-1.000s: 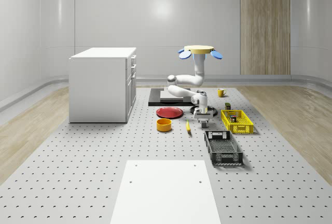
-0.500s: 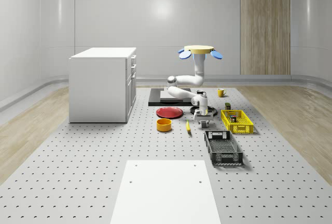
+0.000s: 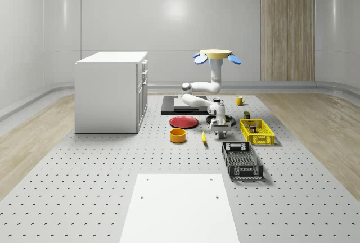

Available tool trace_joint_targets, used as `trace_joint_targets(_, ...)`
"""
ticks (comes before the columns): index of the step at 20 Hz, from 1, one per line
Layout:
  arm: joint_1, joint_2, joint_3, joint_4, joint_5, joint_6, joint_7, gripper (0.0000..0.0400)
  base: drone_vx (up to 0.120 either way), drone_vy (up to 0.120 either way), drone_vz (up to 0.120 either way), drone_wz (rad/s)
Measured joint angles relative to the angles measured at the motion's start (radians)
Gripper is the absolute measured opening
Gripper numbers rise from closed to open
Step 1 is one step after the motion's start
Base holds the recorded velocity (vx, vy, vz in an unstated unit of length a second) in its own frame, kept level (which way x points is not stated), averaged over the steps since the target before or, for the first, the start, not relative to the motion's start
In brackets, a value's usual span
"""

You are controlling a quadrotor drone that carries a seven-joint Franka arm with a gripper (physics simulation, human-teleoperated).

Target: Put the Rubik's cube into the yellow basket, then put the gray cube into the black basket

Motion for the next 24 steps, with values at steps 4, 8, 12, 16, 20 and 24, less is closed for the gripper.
trace_joint_targets(4, 0.001, 0.001, 0.0, 0.0, -0.001, -0.001, 0.0, 0.0301, 0.0, 0.0, 0.0, 0.0)
trace_joint_targets(8, 0.001, 0.002, 0.0, -0.001, -0.001, -0.002, -0.001, 0.0269, 0.0, 0.0, 0.0, 0.0)
trace_joint_targets(12, 0.002, 0.003, 0.0, -0.001, -0.002, -0.003, -0.001, 0.0257, 0.0, 0.0, 0.0, 0.0)
trace_joint_targets(16, 0.004, 0.003, 0.006, -0.004, 0.003, -0.006, -0.001, 0.0253, 0.0, 0.0, 0.0, 0.0)
trace_joint_targets(20, 0.012, -0.002, 0.039, -0.02, 0.033, -0.023, -0.001, 0.0251, 0.0, 0.0, 0.02, 0.0)
trace_joint_targets(24, 0.021, -0.008, 0.079, -0.037, 0.07, -0.042, -0.001, 0.0251, 0.0, 0.0, 0.12, 0.0)
